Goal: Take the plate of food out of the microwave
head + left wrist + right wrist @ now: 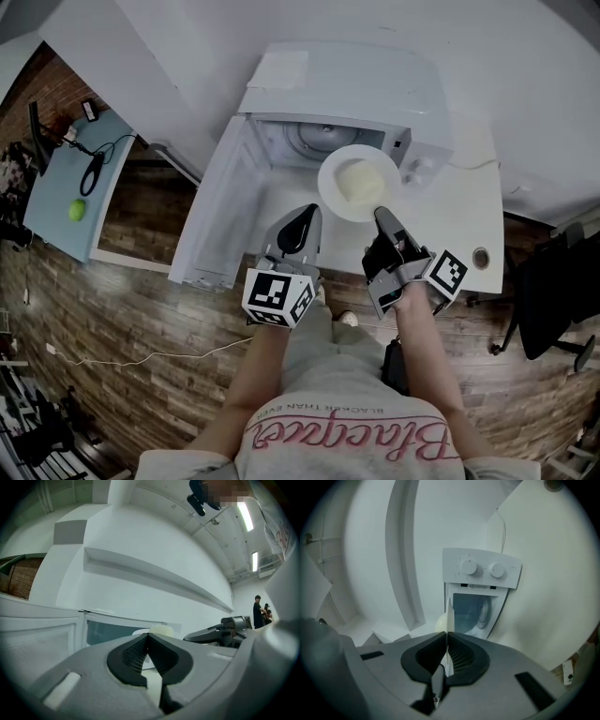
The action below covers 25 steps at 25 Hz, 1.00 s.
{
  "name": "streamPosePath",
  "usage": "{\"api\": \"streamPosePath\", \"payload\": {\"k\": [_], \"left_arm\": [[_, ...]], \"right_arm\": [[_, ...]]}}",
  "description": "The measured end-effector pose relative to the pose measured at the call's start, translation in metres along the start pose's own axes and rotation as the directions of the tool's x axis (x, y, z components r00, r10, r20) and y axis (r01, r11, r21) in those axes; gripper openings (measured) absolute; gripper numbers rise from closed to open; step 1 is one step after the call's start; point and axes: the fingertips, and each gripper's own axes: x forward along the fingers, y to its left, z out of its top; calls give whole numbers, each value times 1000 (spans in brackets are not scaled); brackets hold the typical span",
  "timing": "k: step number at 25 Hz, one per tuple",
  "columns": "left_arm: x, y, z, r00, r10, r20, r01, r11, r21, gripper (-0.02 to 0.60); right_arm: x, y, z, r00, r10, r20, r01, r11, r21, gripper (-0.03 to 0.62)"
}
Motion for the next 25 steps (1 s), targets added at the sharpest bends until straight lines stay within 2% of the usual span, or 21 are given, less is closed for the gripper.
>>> {"api": "streamPosePath", "payload": {"k": [18,25], "left_arm": [[12,7,50,994,-83,70,77,994,80,6],[4,14,58,991,-103,89,97,993,74,6]], "right_arm": [[17,46,6,995,71,72,-68,997,-39,20],[22,59,3,992,87,88,-82,995,-63,20]]}}
